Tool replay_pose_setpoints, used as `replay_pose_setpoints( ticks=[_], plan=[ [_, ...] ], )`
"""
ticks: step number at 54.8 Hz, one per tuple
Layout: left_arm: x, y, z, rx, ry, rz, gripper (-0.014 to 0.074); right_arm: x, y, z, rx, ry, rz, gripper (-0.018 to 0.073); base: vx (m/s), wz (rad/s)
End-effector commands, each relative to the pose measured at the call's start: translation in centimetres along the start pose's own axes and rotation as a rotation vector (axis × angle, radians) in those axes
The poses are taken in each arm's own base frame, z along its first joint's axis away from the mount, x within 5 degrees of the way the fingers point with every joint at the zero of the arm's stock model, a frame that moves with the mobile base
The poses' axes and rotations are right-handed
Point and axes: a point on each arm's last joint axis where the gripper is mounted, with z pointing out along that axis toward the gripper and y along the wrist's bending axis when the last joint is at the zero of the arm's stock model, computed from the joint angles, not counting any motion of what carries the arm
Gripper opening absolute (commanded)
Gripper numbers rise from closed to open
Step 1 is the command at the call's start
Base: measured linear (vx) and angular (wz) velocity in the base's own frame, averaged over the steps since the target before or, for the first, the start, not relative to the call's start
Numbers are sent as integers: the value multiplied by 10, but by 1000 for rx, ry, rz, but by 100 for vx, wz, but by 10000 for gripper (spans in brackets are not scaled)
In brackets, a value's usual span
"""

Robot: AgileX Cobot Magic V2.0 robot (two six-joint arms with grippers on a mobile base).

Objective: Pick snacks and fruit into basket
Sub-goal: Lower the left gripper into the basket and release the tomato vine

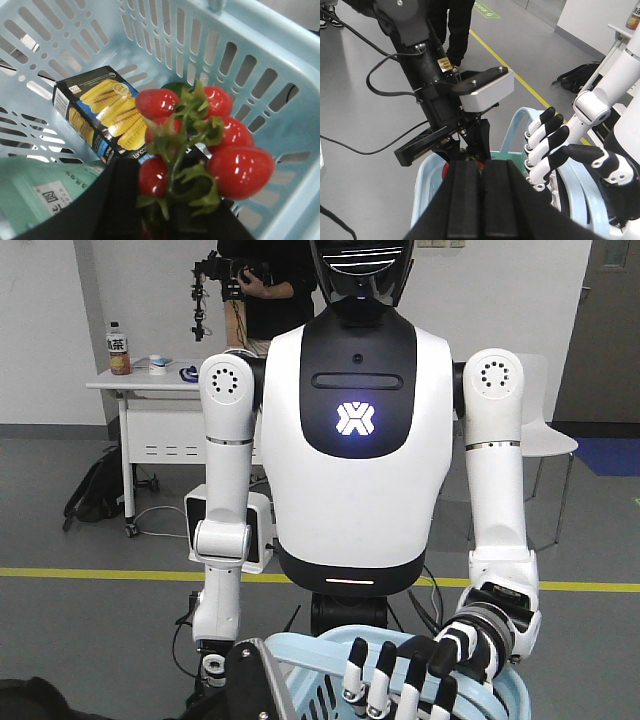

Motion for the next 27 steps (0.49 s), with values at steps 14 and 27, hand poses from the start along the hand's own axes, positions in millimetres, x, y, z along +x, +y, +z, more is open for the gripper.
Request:
replay_pose_setpoints(
  ticks=[14,27],
  plan=[
    [-22,4,5,-62,-160,-162,159,-15,-5,-6,36,-107,6,-8,0,0],
    [-21,2,5,-37,-150,-171,584,-15,-5,-6,36,-107,6,-8,0,0]
  ],
)
